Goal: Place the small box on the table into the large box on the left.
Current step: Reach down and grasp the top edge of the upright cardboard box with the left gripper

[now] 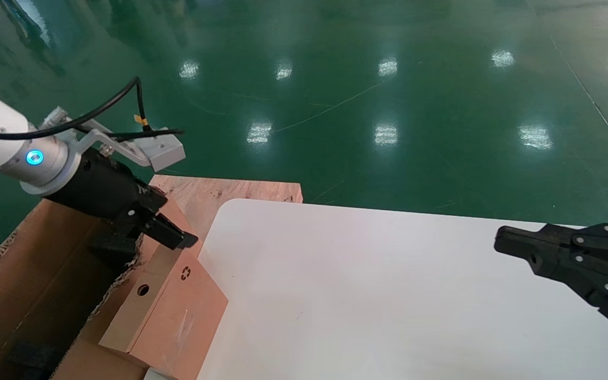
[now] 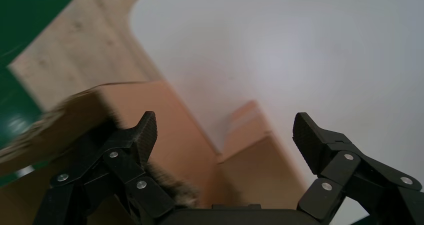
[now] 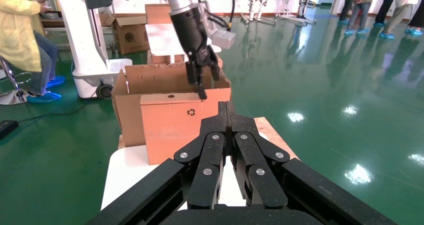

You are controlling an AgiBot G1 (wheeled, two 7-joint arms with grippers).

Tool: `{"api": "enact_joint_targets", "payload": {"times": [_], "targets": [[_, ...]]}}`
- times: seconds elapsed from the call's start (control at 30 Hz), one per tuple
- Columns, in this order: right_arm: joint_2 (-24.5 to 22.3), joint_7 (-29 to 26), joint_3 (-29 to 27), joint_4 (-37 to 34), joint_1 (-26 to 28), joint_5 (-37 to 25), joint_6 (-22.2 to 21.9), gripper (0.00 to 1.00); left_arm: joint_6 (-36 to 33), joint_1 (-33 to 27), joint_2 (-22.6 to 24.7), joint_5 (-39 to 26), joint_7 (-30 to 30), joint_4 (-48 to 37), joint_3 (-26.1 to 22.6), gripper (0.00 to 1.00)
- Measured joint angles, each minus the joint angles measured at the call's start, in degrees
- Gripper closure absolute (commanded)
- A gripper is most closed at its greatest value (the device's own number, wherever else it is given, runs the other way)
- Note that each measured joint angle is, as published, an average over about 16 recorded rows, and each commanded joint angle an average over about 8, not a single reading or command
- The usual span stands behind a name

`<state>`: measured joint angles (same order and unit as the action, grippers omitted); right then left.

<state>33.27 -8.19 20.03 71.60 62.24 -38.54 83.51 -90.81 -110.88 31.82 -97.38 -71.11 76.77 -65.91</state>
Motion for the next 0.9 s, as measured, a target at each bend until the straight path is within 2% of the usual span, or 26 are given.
{"api": "enact_joint_targets", "payload": {"times": [0.23,0.53,0.9], "targets": [[0.0,0.0,0.0,0.0,0.0,0.0,0.0,1.00,-0.2,-5.3,1.8,0.4,-5.6,-0.2,-8.6,0.00],[0.0,0.0,0.0,0.0,0.0,0.0,0.0,1.00,0.0,-9.8,2.9,5.2,-12.9,-1.1,-18.9,0.00],[0.0,0.0,0.0,0.0,0.0,0.0,0.0,1.00,0.7,-12.5,3.3,10.4,-16.1,-2.0,-26.2,0.00]]}}
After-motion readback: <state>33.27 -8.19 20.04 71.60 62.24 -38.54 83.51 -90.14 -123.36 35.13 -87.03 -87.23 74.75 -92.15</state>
